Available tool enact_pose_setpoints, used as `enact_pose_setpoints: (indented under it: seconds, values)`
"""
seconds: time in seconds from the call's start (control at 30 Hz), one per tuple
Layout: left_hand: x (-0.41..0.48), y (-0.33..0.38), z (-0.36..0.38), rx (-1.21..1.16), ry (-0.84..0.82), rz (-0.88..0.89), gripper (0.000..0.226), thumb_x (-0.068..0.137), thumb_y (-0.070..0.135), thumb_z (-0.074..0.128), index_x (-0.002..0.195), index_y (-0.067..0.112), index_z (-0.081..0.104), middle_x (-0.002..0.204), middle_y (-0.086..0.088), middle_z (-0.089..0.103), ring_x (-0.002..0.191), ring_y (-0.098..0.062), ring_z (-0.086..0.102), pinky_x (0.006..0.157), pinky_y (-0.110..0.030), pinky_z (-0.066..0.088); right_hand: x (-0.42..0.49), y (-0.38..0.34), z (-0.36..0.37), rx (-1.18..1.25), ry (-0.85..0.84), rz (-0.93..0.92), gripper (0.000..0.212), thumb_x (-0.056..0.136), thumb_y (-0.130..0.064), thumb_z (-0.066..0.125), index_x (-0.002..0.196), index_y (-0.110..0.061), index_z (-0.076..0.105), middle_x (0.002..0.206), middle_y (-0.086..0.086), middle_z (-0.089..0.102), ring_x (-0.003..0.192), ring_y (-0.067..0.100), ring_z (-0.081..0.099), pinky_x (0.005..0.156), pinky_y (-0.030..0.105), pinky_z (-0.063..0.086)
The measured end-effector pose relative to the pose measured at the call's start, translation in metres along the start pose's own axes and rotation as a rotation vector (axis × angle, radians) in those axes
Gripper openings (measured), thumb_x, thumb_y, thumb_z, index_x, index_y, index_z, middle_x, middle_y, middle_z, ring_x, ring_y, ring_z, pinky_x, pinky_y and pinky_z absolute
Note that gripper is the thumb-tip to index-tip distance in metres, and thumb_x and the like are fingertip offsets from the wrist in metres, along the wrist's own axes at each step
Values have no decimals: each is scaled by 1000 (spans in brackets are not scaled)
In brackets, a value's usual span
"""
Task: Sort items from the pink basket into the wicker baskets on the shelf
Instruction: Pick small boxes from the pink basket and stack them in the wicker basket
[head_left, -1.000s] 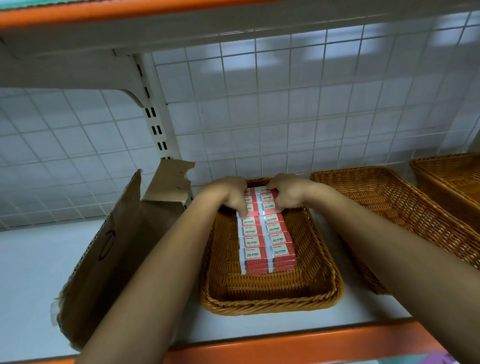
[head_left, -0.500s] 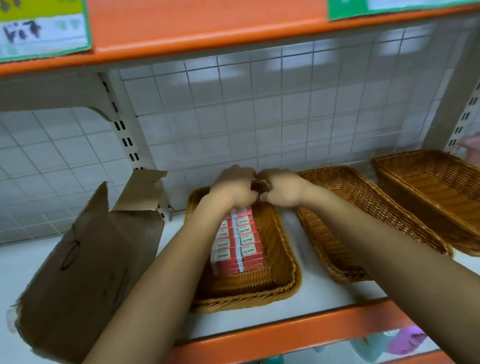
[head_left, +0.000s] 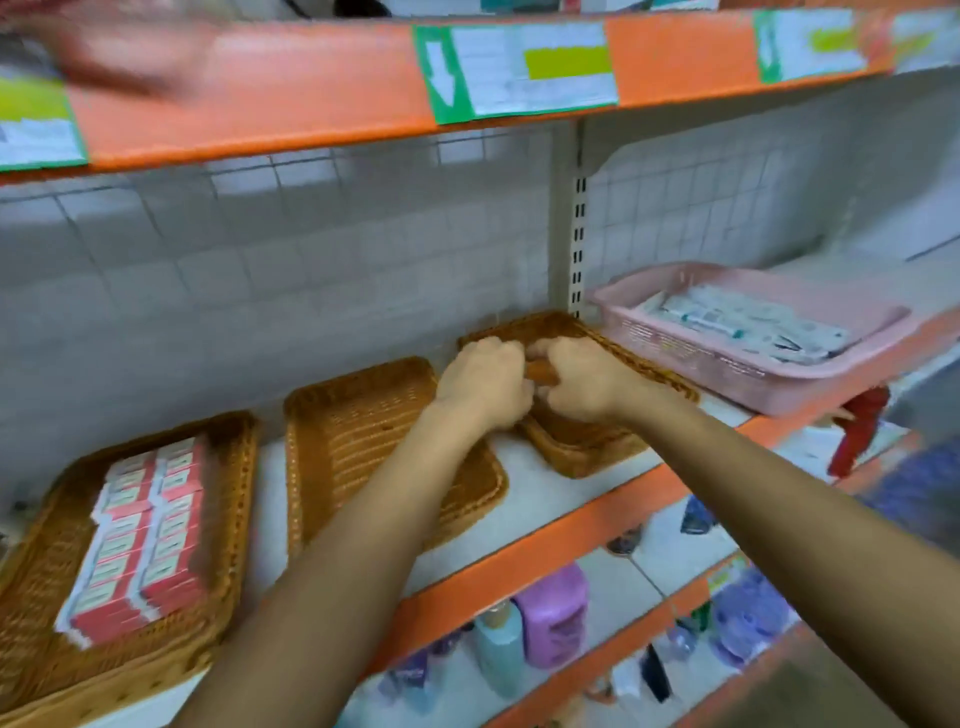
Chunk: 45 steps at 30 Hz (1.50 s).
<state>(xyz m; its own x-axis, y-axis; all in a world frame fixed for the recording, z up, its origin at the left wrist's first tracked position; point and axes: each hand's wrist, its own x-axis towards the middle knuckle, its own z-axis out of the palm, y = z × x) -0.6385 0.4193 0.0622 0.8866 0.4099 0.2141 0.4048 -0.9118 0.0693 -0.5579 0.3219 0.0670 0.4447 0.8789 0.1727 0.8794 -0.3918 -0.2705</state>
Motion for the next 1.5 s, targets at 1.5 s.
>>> enact_pose_setpoints:
  seconds: [1.5]
  values:
    - [242,220,95,114,-816,416,35,77,45,72,105,25,68,83,8,63,77,-13,56,79,-23,45,45,331,-51,-39,-873,-37,59,72,-20,78,125,-28,53,117,-6,55,102,21,62,92,40,51]
